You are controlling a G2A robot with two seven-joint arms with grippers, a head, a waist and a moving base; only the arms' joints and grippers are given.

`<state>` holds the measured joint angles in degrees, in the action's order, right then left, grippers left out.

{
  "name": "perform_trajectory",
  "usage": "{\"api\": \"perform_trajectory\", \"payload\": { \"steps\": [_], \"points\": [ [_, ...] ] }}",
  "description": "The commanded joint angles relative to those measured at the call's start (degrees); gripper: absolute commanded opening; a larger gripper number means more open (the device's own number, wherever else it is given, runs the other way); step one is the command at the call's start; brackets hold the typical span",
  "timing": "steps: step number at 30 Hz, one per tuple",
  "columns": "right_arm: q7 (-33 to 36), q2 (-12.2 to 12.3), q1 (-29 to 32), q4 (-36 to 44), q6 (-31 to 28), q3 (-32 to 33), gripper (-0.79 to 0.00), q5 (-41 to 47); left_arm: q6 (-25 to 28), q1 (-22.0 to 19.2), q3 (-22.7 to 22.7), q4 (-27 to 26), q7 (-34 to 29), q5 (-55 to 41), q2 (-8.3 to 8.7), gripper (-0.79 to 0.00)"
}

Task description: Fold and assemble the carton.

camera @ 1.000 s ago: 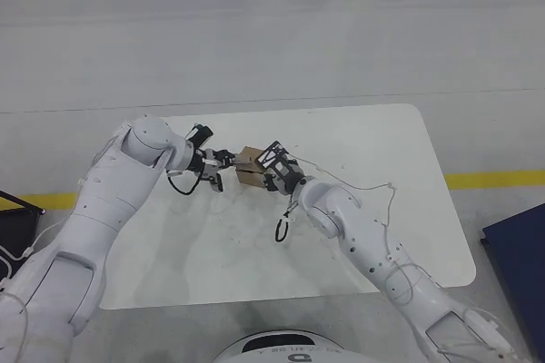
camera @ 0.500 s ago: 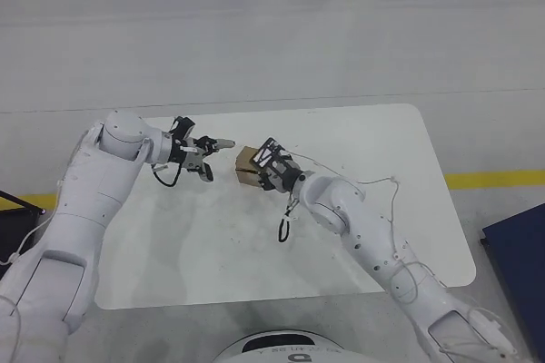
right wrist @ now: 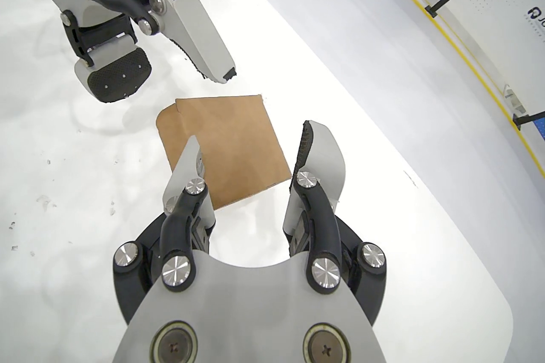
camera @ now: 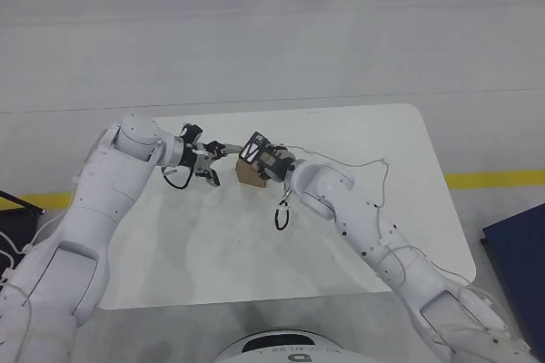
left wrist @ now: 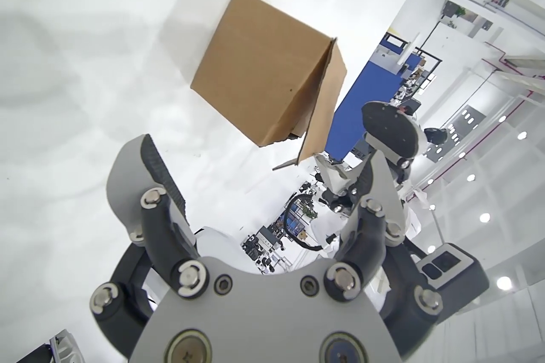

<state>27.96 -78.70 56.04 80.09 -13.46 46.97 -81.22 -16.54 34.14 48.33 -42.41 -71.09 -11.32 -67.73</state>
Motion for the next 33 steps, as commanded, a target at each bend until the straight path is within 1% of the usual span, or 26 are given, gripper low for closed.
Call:
{"api": "perform_trajectory", "payload": {
  "steps": [1,4,6,9,12,15,20,26,30,31,32,33],
  "points": [
    [0.1,-0.1,0.0,0.2,-1.3,-0.3,-0.317,0.4,0.2,-0.3,-0.1,1.0,-0.4,-0.9,-0.31,0.0],
    [1.9,-0.1,-0.1,0.5,-4.9,0.0,-0.292,2.4,0.5,-0.9,-0.3,2.9,-1.1,-2.0,-0.74,0.0],
    [3.0,0.0,-0.2,0.7,-5.9,0.3,-0.308,2.9,0.2,-1.7,-0.5,4.5,-1.4,-2.6,-1.16,0.0],
    [3.7,-0.1,-0.5,0.5,-6.4,0.5,-0.314,3.0,-1.0,-3.6,-1.2,7.7,1.2,-2.4,-2.05,0.0],
    [3.6,-0.2,-0.6,0.4,-6.2,0.4,-0.342,2.9,-1.8,-5.2,-2.0,10.1,4.3,-3.0,-3.31,0.0],
    [3.4,-0.4,-0.8,0.1,-5.6,0.1,-0.351,2.2,-1.9,-5.9,-3.1,11.8,5.9,-4.1,-4.82,0.0],
    [3.1,-0.8,-1.2,-0.4,-4.3,-1.1,-0.376,-0.8,-1.8,-6.8,-5.7,14.4,4.4,-4.6,-7.43,0.0],
    [2.7,-1.2,-1.3,-0.9,-3.0,-2.4,-0.437,-4.2,-0.1,-7.7,-7.3,18.6,2.9,-4.6,-9.4,0.0],
    [2.3,-1.4,-1.4,-1.3,-2.8,-2.9,-0.529,-5.2,0.9,-8.2,-7.5,21.0,1.8,-4.8,-10.13,0.0],
    [2.3,-1.5,-1.5,-1.4,-2.8,-3.0,-0.542,-5.5,1.3,-8.3,-7.5,21.5,1.5,-4.7,-10.27,0.0],
    [2.2,-1.6,-1.5,-1.4,-2.8,-3.0,-0.579,-5.6,1.5,-8.3,-7.5,21.8,1.1,-4.9,-10.41,0.0],
    [2.2,-1.6,-1.5,-1.5,-2.8,-3.1,-0.588,-5.7,1.7,-8.3,-7.4,22.2,0.7,-5.1,-10.53,0.0]
  ]
}}
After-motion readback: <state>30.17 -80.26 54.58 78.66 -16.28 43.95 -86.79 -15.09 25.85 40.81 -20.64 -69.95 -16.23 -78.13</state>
